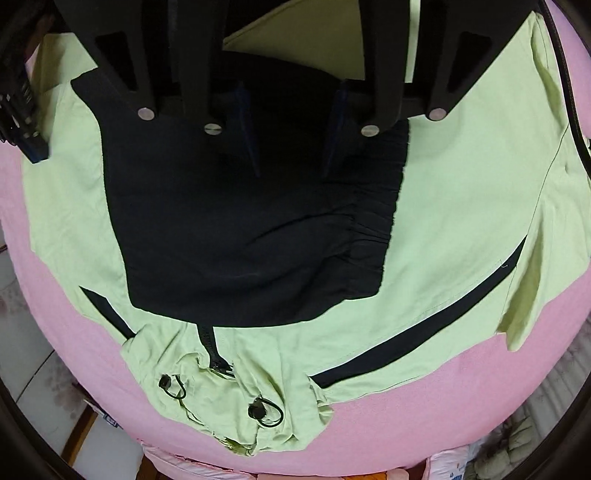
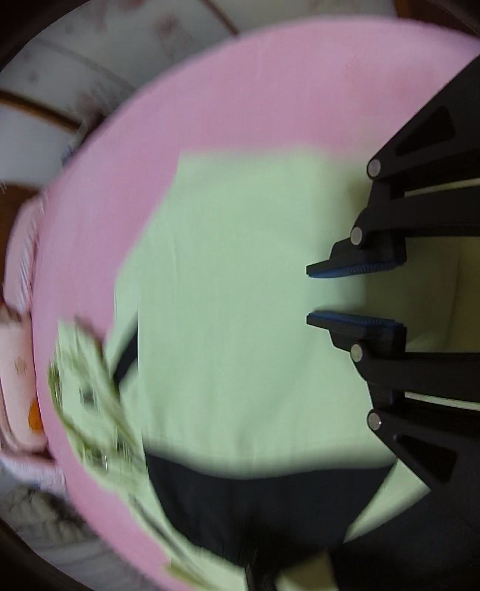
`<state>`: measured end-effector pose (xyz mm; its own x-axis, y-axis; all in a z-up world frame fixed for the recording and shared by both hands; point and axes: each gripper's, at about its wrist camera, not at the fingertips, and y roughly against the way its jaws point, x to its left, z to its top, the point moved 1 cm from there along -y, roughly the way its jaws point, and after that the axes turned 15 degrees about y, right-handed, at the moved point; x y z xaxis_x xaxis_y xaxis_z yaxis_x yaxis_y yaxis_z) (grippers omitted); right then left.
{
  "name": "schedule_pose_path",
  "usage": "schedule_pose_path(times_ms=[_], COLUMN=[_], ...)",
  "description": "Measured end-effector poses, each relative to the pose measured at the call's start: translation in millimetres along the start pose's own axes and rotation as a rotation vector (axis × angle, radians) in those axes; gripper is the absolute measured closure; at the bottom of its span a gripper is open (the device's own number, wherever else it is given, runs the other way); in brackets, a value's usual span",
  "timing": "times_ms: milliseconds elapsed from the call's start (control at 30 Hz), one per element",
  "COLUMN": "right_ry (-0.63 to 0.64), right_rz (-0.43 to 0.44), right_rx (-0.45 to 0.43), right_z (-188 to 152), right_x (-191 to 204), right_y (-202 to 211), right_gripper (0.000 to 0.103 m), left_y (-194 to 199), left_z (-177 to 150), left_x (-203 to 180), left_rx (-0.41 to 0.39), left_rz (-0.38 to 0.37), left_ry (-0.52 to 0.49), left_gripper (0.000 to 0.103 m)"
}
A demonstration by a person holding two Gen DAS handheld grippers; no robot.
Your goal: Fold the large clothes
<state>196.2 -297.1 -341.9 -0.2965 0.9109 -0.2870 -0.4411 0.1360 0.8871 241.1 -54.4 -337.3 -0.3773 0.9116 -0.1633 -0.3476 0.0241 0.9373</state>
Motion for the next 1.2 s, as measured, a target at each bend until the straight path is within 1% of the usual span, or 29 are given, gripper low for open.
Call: schedule_pose_path(times_ms=[33,67,100,133,233,267,333,400,433,500,533,567,633,667,733,767,900,1033,1133,1200], right_ry=[-0.019,-0.040,-0.049,-0.047,-0.018,-0.024,-0.058,-0.090,-0.109,-0.130,-0.133,-0.131,-0.123,-0.120,-0.118,-0.122,-0.138,-0.121,-0.092,-0.081], right_rz=[-0.021,-0.016,0.012,0.022,-0.006,-0.004,0.014,0.039,0.057,0.085,0.095,0.100,0.113,0.119,0.134,0.144,0.200,0.240,0.254,0.267], right_rx=[0.002,0.002,-0.002,0.003,0.030,0.040,0.049,0.049,0.047,0.037,0.031,0.026,0.016,0.012,0.007,0.004,-0.007,-0.036,-0.076,-0.100], right_z=[-8,-17,-22,-26,-27,-25,-20,-17,-13,-13,-12,-10,-8,-8,-9,-10,-11,-6,5,13], right_x=[-15,-28,-33,-38,-36,-36,-40,-43,-46,-49,-52,-52,-53,-53,-57,-58,-63,-61,-52,-43], right_y=[0,-1,-1,-1,-1,0,2,7,12,23,31,36,54,63,81,89,124,161,190,206], right_gripper=[0.091,0.097,0.101,0.101,0.100,0.098,0.097,0.097,0.097,0.097,0.097,0.097,0.097,0.097,0.097,0.097,0.096,0.096,0.096,0.096], left_y=[1,1,-1,-2,2,6,13,30,37,59,68,83,100,117,133,150,197,241,271,289], left_z=[0,-1,-1,-1,-3,-3,0,-1,-1,-3,-3,-4,-1,-3,-5,-10,-23,-33,-36,-34], left_x=[0,-2,-3,-5,-10,-13,-17,-23,-25,-31,-30,-34,-41,-40,-49,-50,-54,-45,-28,-9], left_rx=[-0.006,-0.015,-0.017,-0.021,-0.027,-0.025,-0.025,-0.040,-0.053,-0.080,-0.087,-0.097,-0.104,-0.109,-0.116,-0.119,-0.122,-0.135,-0.143,-0.153], left_rz=[0.005,0.023,0.031,0.044,0.077,0.081,0.075,0.076,0.073,0.065,0.059,0.050,0.042,0.034,0.023,0.009,-0.031,-0.062,-0.073,-0.073], left_ry=[-0.007,-0.025,-0.033,-0.041,-0.037,-0.021,-0.005,0.003,0.003,-0.002,-0.004,-0.006,-0.006,-0.006,-0.003,0.003,0.020,0.041,0.068,0.083], left_gripper=[0.069,0.069,0.069,0.069,0.069,0.069,0.063,0.048,0.045,0.037,0.036,0.035,0.033,0.031,0.026,0.023,0.021,0.019,0.017,0.017])
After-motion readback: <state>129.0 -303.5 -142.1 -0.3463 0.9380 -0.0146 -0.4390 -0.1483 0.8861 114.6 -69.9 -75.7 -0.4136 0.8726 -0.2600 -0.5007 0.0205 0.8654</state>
